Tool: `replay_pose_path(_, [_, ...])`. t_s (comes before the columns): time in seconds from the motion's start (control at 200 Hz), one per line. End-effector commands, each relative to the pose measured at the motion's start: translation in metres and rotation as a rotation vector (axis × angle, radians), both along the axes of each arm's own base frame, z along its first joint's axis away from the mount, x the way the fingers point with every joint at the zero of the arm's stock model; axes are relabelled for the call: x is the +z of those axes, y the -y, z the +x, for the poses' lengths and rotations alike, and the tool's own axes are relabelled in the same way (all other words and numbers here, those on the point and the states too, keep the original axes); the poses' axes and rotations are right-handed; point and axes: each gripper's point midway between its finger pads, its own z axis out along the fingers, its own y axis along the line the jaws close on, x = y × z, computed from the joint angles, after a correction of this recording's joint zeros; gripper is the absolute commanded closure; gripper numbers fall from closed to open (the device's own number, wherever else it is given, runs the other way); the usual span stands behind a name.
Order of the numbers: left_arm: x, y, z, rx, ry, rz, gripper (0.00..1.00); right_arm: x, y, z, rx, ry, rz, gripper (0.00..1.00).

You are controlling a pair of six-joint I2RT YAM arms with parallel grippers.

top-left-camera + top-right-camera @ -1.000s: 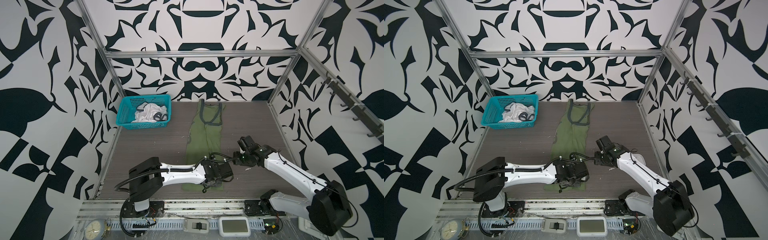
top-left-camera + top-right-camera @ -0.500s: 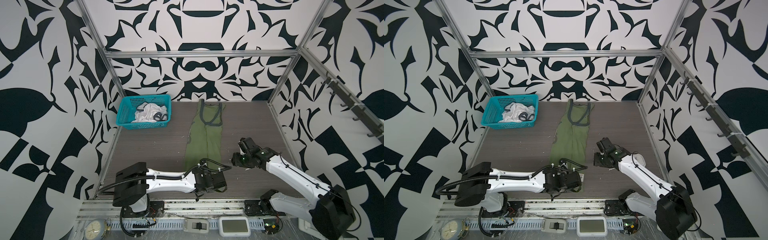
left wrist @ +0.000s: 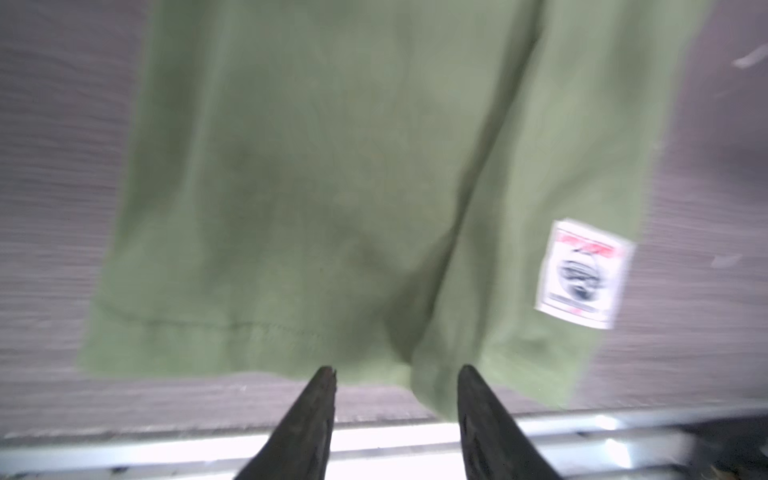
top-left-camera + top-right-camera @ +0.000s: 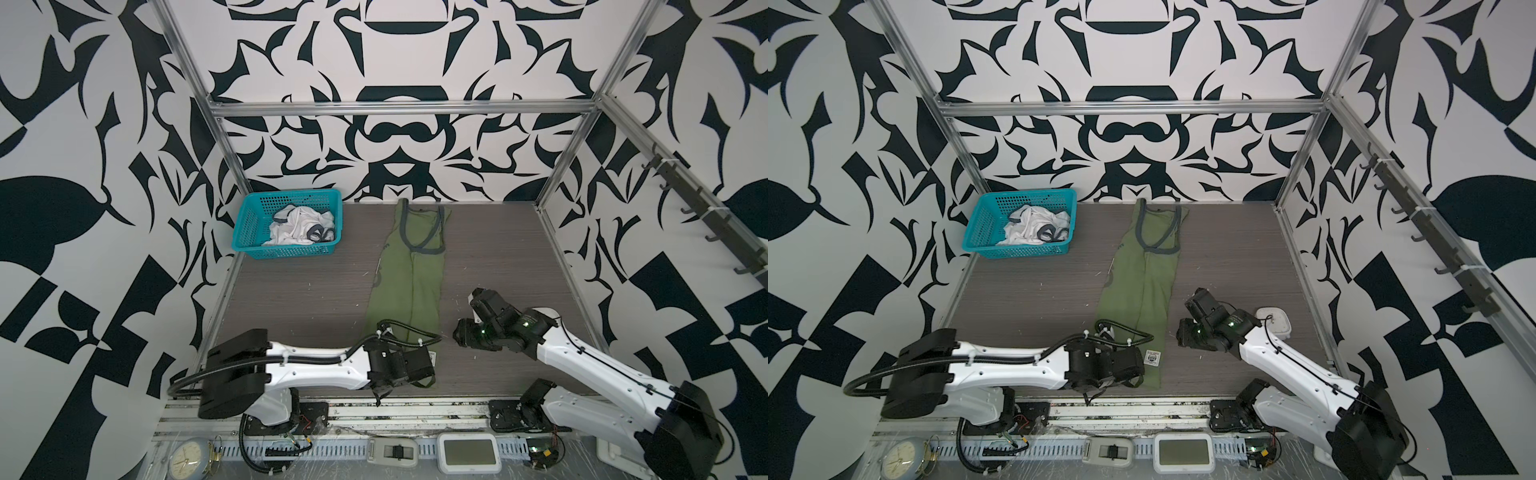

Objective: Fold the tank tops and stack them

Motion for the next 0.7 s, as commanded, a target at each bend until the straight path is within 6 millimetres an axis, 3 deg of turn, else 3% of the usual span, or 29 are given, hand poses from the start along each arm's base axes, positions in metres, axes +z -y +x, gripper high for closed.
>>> replay_pose_path(0.0, [0.020,-0.044,0.016,0.079,0.108,0.031,0.40,-0.002,-0.013,-0.014,-0.040,-0.033,0.055,0.43])
replay_pose_path(0.095, [0.022,-0.070,0.023,0.126,0.117,0.027,0.35,-0.007,-0.022,-0.028,-0.039,-0.049,0.088,0.43])
replay_pose_path(0.175, [0.007,-0.100,0.025,0.179,0.065,0.067,0.33,-0.013,-0.028,-0.038,-0.040,-0.066,0.105,0.44])
replay_pose_path(0.3, [-0.015,-0.126,0.023,0.231,-0.002,0.056,0.31,-0.020,-0.042,-0.052,-0.013,-0.092,0.131,0.45])
replay_pose_path(0.695, [-0.048,-0.108,0.021,0.176,-0.105,-0.031,0.29,-0.049,-0.071,-0.074,0.039,-0.171,0.134,0.53])
